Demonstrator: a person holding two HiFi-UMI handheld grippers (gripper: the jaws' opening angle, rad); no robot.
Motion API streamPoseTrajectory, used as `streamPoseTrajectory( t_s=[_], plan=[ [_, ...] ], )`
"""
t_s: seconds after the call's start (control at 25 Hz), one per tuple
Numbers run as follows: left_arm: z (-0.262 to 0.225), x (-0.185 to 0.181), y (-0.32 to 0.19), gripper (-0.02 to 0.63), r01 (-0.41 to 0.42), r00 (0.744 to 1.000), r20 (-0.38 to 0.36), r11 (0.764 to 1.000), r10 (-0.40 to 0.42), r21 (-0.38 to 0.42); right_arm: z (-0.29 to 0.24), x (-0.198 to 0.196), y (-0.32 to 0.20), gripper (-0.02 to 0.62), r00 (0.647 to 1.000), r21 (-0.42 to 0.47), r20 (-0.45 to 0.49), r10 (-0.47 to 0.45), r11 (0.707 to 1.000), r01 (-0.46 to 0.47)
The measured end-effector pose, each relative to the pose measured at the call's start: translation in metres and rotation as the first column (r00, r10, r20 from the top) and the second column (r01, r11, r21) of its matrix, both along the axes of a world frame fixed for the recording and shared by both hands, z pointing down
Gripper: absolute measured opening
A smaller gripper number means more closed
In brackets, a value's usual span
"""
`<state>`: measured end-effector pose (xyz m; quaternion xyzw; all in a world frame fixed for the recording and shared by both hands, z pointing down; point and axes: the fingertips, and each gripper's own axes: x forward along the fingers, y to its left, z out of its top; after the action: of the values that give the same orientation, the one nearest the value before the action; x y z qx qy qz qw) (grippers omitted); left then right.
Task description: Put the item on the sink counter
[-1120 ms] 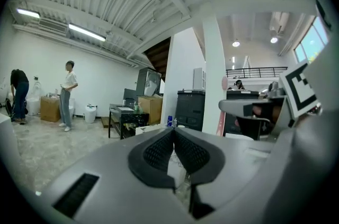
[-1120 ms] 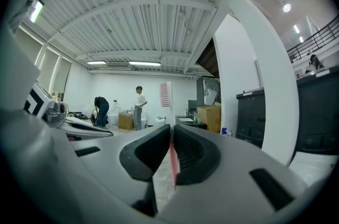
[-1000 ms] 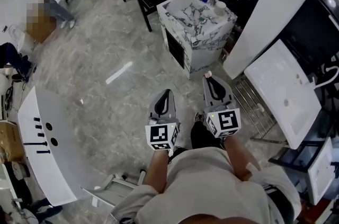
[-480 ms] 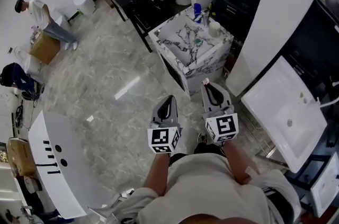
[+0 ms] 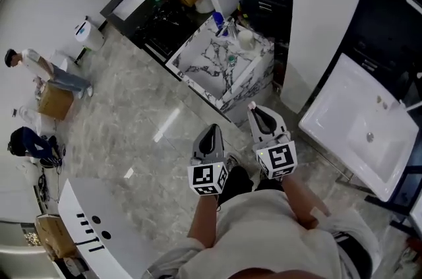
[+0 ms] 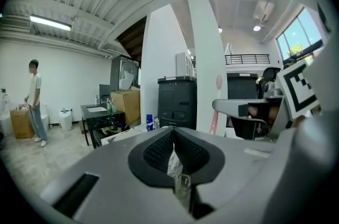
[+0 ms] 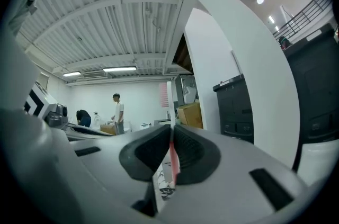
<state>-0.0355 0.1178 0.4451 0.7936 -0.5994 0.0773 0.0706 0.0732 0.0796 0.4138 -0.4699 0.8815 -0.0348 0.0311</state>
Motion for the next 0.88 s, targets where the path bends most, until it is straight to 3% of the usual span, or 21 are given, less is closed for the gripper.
streamPoseTrajectory(
  t_s=[0.4,0.6,0.88],
  plan=[
    [0.024,-0.026,-0.073,0.009,-0.043,0.998,-0.043,0.999,0.042,-0.024,0.020,-0.024,-0.073,0.023,0.999,-0.032,-0.027,0.033,0.999,-0.034],
    [0.030,-0.060,-0.123,0.009,-0.061,0.996,-0.069,0.997,0.058,-0.045,0.020,-0.056,-0.122,0.021,0.999,-0.056,-0.009,0.037,0.998,-0.038],
    [0.031,-0.094,-0.181,0.009,-0.133,0.988,-0.089,0.989,0.127,-0.066,0.017,-0.079,-0.182,0.021,0.994,-0.081,-0.007,0.110,0.991,-0.111]
  ],
)
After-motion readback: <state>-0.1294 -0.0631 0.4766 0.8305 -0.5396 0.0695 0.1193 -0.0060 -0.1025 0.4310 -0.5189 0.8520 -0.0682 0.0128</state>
